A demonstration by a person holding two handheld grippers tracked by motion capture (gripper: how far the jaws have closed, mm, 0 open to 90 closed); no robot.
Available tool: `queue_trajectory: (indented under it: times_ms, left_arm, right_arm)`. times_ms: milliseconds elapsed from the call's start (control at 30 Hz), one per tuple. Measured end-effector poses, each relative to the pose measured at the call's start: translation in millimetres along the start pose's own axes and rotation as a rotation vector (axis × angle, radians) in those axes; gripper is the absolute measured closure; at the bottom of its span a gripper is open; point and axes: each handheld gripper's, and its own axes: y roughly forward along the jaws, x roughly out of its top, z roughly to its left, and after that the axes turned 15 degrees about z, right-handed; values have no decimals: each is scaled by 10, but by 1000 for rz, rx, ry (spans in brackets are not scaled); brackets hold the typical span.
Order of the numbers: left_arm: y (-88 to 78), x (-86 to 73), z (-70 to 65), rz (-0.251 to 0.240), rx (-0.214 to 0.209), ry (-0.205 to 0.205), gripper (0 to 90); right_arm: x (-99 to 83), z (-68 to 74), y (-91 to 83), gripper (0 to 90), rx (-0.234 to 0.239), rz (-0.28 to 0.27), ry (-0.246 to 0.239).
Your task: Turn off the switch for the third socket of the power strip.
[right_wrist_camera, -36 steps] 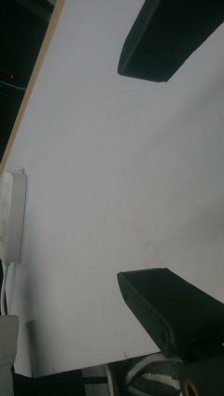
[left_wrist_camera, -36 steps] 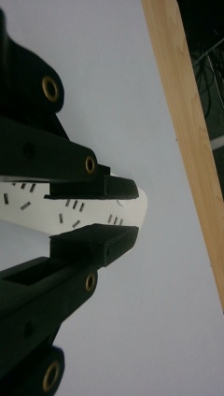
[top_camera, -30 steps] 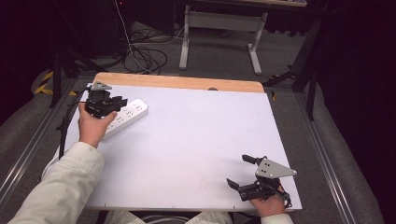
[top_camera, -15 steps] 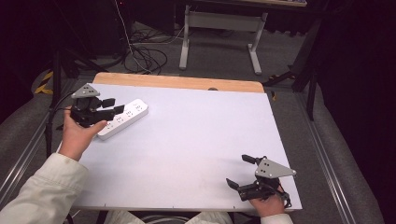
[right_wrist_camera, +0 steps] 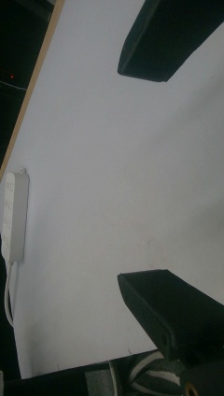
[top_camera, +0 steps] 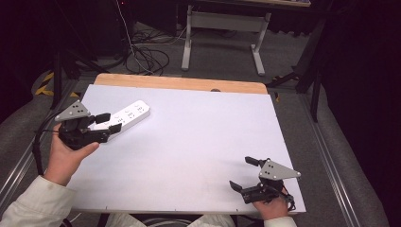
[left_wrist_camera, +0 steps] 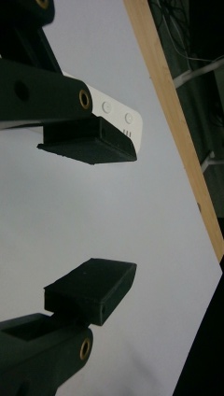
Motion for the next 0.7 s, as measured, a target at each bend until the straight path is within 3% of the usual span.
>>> queue_trajectory:
  times_ms: [133, 333, 433, 567, 700]
  left_arm:
    - [-43, -106, -70, 17, -18, 20, 390]
    - [-67, -298, -169, 5, -36, 52, 372]
    - [-28, -411, -201, -19, -55, 78, 353]
    - [31, -530, -238, -37, -117, 69, 340]
    - [115, -649, -262, -30, -126, 86, 381]
  right_arm:
    - [-2, -14, -17, 16, 23, -12, 18]
    - [6, -8, -5, 16, 26, -6, 18]
    - [5, -9, -6, 16, 26, -7, 18]
    - [4, -11, -2, 16, 28, -8, 18]
    - [4, -9, -4, 16, 26, -7, 16]
